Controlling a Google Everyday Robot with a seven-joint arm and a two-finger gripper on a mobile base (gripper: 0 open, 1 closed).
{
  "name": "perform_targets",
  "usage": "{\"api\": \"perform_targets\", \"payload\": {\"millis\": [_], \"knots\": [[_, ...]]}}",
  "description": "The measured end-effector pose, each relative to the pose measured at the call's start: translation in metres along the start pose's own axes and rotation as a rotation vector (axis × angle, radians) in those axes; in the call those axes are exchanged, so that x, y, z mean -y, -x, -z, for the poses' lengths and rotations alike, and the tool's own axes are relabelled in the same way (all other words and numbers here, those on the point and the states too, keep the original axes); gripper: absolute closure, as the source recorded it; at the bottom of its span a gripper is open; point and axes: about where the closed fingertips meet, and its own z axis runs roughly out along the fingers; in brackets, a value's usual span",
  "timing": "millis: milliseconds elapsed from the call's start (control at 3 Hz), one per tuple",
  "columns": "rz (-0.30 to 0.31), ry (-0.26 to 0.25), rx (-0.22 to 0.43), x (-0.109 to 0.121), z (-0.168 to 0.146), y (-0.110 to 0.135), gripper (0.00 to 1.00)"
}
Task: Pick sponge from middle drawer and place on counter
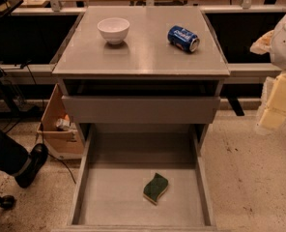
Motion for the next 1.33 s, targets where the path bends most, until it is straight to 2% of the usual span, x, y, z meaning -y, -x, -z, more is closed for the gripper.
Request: {"api": "perform_targets", "payload": {"millis": [333,667,1000,1333], "knots": [[0.0,0.0,0.0,0.0,0.0,0.0,0.0],[0.014,0.015,0.047,0.001,-0.041,0.002,0.0],[0.039,0.091,0.13,-0.003,-0.14,0.008,0.0],[0.046,0.145,0.168,-0.012,-0.209,0.01,0.0]]}}
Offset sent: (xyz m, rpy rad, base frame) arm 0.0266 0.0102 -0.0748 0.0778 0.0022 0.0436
